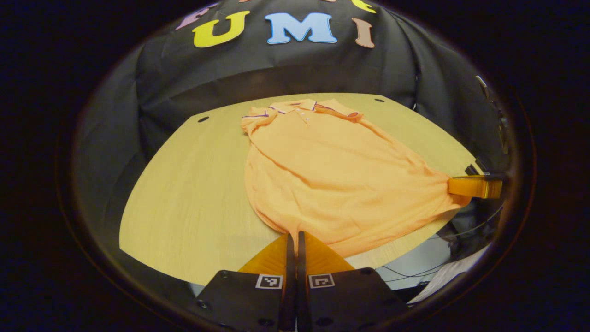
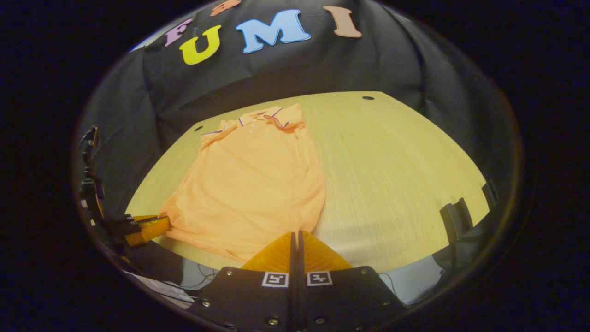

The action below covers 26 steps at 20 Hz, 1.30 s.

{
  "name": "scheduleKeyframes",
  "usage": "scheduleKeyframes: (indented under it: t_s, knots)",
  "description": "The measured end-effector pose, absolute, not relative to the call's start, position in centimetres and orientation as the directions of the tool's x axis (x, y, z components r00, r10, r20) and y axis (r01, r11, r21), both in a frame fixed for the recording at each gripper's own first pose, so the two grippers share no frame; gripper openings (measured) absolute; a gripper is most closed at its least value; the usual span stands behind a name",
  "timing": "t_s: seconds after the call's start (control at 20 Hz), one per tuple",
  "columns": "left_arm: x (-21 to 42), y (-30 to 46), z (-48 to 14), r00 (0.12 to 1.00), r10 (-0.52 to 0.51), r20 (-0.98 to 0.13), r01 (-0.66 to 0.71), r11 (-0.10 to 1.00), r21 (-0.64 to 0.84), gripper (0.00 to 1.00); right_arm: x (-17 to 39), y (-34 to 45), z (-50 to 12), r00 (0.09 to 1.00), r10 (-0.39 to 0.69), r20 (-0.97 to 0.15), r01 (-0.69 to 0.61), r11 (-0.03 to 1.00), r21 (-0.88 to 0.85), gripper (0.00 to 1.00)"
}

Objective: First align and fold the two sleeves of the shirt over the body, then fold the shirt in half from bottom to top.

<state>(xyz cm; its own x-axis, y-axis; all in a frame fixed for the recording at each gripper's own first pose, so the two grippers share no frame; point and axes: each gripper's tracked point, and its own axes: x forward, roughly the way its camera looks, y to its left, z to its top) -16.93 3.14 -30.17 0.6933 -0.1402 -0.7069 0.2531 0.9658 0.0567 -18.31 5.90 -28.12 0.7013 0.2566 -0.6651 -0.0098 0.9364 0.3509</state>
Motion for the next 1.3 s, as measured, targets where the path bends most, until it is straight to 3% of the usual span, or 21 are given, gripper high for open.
scheduleKeyframes:
  t_s: [0.2, 0.65, 1.3]
  knots:
    - [-15.1, 2.1, -27.3, 0.727, -0.147, -0.67, 0.186, 0.983, -0.015, 0.06, -16.0, 5.3, -25.1, 0.739, 0.282, -0.612, -0.044, 0.927, 0.373, 0.0]
    - [-8.7, 2.4, -21.0, 0.813, -0.122, -0.569, 0.158, 0.987, 0.013, 0.06, -9.2, 3.8, -19.4, 0.808, 0.267, -0.525, -0.09, 0.937, 0.338, 0.0]
    - [7.7, 2.2, -15.3, 0.889, -0.174, -0.423, 0.233, 0.968, 0.091, 0.06, 7.1, 4.2, -13.0, 0.874, 0.17, -0.454, -0.065, 0.969, 0.237, 0.0]
